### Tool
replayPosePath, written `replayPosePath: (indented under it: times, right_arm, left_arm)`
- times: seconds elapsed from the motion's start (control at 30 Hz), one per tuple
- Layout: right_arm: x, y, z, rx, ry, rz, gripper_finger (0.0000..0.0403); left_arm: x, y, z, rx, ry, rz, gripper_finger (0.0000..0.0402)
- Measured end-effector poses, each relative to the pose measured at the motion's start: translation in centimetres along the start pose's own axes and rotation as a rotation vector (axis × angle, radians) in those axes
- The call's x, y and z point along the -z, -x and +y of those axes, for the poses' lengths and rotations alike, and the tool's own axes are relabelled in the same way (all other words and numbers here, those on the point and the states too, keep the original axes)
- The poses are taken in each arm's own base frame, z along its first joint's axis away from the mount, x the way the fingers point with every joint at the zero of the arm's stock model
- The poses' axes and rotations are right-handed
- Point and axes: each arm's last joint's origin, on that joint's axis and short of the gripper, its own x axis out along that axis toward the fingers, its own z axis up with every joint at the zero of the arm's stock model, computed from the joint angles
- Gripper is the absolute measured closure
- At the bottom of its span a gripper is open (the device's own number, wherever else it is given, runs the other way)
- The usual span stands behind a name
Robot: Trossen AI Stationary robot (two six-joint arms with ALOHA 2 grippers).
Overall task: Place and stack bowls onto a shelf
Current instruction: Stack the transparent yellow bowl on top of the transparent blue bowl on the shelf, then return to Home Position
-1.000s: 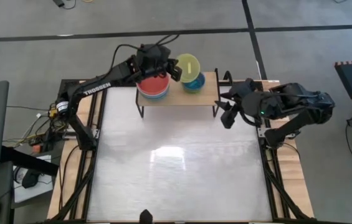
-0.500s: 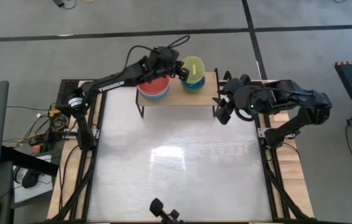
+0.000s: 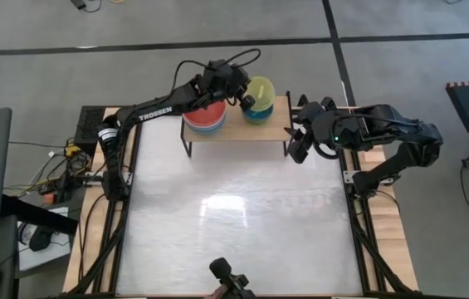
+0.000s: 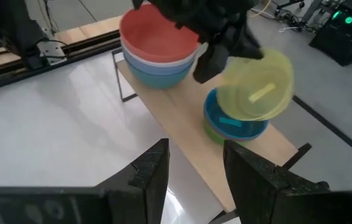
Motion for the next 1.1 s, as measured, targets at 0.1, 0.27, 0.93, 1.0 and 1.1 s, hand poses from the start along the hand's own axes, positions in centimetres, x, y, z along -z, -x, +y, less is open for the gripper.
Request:
replayPosePath:
  times: [0.1, 0.27, 0.93, 1.0, 1.1]
  right_arm:
    - [-0.1, -0.1, -0.2, 0.011, -0.007, 0.001, 0.0226]
    - [-0.2, -0.4, -0.5, 0.025, -0.015, 0.004, 0.0226]
    - [-0.2, -0.4, -0.6, 0.025, -0.018, 0.002, 0.0226]
    - [-0.2, -0.4, -0.6, 0.024, -0.018, 0.002, 0.0226]
    - [-0.2, -0.4, -0.5, 0.024, -0.017, 0.003, 0.0226]
  left_arm:
    - [0.4, -0.1, 0.1, 0.009, -0.004, 0.033, 0.0401]
    - [0.9, -0.2, 0.2, 0.012, -0.021, 0.072, 0.0401]
    - [1.7, -0.2, 0.7, 0.128, 0.303, 0.156, 0.0276]
    - [1.8, -0.3, 1.0, 0.105, 0.341, 0.156, 0.0255]
    - [1.8, -0.4, 1.4, 0.091, 0.350, 0.155, 0.0234]
